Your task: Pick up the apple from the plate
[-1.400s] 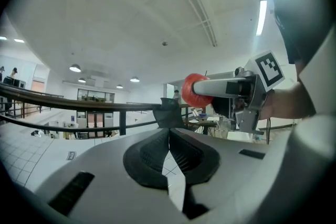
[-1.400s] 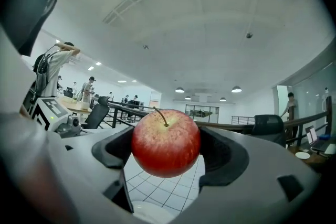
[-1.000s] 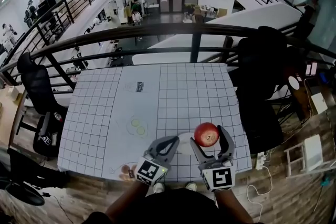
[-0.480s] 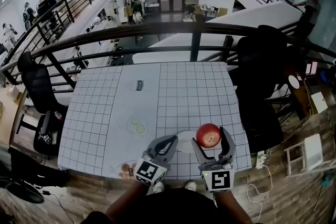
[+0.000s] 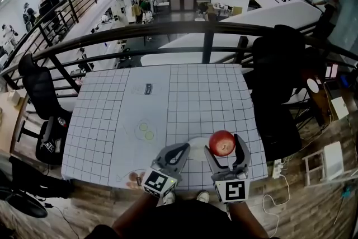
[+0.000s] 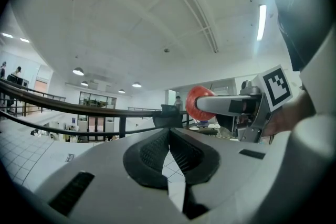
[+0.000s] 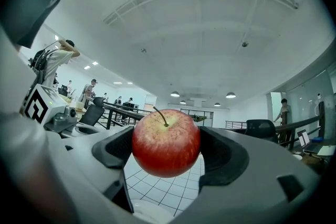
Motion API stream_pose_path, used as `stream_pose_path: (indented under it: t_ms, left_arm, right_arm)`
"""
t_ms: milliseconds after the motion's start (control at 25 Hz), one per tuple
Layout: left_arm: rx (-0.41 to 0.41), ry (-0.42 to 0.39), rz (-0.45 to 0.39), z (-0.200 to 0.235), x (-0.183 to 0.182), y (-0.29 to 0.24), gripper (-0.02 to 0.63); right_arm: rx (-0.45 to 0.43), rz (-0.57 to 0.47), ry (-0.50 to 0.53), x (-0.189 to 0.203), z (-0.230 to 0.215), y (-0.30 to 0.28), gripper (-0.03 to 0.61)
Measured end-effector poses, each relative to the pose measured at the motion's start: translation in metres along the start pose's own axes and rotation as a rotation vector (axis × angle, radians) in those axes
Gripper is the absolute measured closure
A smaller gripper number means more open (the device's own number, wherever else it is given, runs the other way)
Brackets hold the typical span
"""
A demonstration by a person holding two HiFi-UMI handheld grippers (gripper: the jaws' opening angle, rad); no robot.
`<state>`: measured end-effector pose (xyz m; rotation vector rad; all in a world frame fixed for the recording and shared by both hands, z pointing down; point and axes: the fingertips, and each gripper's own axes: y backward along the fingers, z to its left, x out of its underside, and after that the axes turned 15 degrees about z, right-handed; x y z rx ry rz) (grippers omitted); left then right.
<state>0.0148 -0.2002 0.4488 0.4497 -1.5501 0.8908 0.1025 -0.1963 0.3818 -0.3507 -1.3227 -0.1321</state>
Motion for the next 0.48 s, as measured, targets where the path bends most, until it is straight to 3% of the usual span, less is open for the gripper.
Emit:
stream_pose_path:
  t_ms: [480]
  left_arm:
    - [-0.035, -0.002, -0.018, 0.0050, -0.0042, 0.0028, 0.591]
  right_arm:
    - [0.010, 0.002, -0.026, 0.0031, -0.0032, 0.0008, 0.172]
